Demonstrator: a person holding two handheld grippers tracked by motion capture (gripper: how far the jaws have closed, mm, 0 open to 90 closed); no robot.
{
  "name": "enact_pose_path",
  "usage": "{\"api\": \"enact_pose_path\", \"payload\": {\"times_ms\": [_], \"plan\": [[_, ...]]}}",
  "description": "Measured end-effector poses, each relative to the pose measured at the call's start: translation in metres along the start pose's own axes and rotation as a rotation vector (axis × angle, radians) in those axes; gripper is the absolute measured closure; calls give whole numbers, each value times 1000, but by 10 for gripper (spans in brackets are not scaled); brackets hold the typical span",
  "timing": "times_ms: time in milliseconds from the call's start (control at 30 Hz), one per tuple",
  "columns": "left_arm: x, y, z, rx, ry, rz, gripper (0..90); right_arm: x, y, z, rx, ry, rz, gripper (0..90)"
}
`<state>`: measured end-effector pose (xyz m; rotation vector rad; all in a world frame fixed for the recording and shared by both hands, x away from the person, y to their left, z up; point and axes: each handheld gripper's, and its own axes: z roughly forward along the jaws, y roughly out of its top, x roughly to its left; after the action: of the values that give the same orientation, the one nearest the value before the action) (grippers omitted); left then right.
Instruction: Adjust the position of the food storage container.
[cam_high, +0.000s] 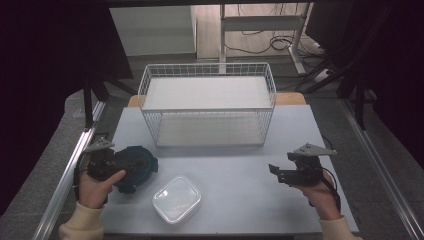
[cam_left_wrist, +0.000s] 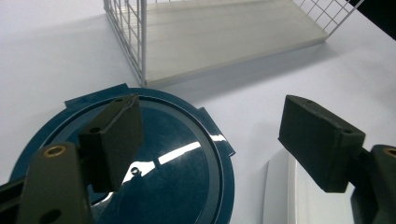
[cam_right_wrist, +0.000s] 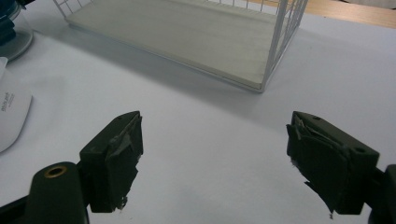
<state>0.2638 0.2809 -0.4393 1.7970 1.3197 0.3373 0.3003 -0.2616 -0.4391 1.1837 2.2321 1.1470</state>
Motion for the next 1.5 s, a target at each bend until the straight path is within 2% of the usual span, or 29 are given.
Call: {"api": "enact_pose_path", "payload": {"times_ms": [200, 467, 567, 833, 1033, 1067, 1200, 1267, 1500], "plan": [[7, -1, -9, -11, 13, -13, 219, 1, 1, -1, 1, 2, -2, 188], [26, -19, -25, 14, 66, -50, 220, 0, 0, 1, 7, -4, 4, 190], [37, -27, -33, 28, 98, -67, 241, 0, 0, 1, 9, -1, 1, 190], [61, -47, -43, 65, 159, -106, 504, 2, 0, 3, 17, -5, -1, 190], [76, -58, -40, 105, 186, -135, 764, 2, -1, 3, 23, -8, -6, 190], [81, -62, -38, 114, 183, -155, 798, 2, -1, 4, 27, -9, -6, 190], [87, -70, -26, 146, 167, -174, 860, 2, -2, 5, 31, -15, -6, 190], [89, -71, -23, 155, 173, -177, 876, 2, -2, 6, 35, -15, -4, 190], [96, -74, -22, 158, 186, -204, 897, 4, -3, 8, 45, -17, -13, 189]]}}
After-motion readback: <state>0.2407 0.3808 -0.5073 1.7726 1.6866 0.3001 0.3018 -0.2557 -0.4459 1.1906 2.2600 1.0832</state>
